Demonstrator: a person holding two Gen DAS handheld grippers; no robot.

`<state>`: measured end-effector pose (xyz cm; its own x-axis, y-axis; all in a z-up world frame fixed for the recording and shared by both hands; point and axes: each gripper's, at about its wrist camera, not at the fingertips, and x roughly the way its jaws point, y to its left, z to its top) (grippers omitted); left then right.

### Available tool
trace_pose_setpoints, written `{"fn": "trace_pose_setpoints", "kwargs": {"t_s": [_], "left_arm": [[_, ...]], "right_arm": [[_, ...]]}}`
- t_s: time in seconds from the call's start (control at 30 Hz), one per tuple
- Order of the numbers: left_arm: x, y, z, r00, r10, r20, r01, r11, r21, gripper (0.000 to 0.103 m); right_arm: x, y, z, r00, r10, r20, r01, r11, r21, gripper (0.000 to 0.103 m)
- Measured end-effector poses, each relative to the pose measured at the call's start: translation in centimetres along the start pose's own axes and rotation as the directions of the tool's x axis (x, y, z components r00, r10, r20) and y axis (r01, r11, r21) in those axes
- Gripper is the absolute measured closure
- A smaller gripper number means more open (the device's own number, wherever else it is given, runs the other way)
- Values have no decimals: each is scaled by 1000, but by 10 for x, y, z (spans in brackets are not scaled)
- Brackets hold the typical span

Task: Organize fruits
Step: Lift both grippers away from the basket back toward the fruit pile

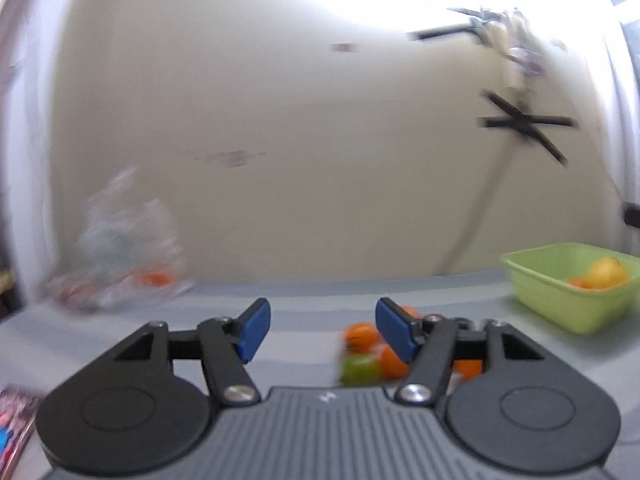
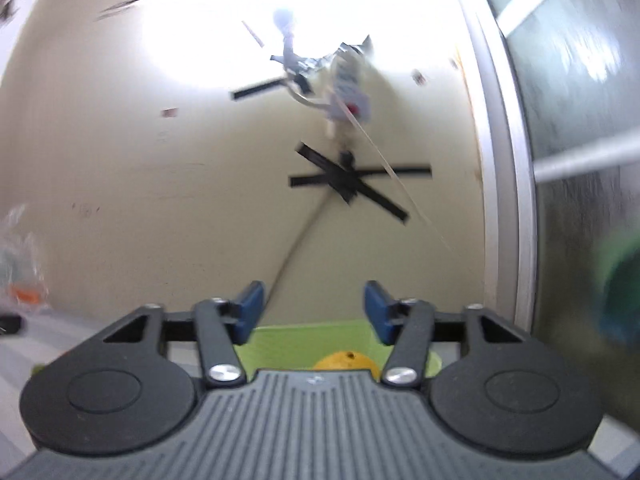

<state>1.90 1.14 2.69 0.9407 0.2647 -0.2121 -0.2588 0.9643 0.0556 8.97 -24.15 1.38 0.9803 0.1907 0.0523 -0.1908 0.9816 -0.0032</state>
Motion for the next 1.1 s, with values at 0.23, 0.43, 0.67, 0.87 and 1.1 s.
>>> {"fn": "trace_pose_setpoints", "kwargs": {"t_s": [0.23, 0.43, 0.67, 0.87, 1.1], "left_arm": [[-36, 10, -8, 976, 149, 159, -148, 989, -14, 10], [-43, 14, -5, 965, 154, 212, -143, 988, -64, 0], [-38, 26, -5, 980, 83, 182, -65, 993, -102, 0], [-35, 24, -6, 986, 9, 168, 5, 996, -85, 0], [-25, 35, -7, 995, -38, 95, 51, 990, -132, 0]], "right_arm": [[-26, 29, 10, 1000, 21, 14, -22, 998, 64, 42], [-40, 69, 6, 991, 133, -28, -134, 991, -22, 43], [-31, 88, 5, 970, 196, -141, -206, 977, -61, 53], [-12, 102, -1, 927, 253, -277, -273, 961, -35, 67], [8, 125, -6, 879, 260, -400, -326, 940, -104, 67]]}}
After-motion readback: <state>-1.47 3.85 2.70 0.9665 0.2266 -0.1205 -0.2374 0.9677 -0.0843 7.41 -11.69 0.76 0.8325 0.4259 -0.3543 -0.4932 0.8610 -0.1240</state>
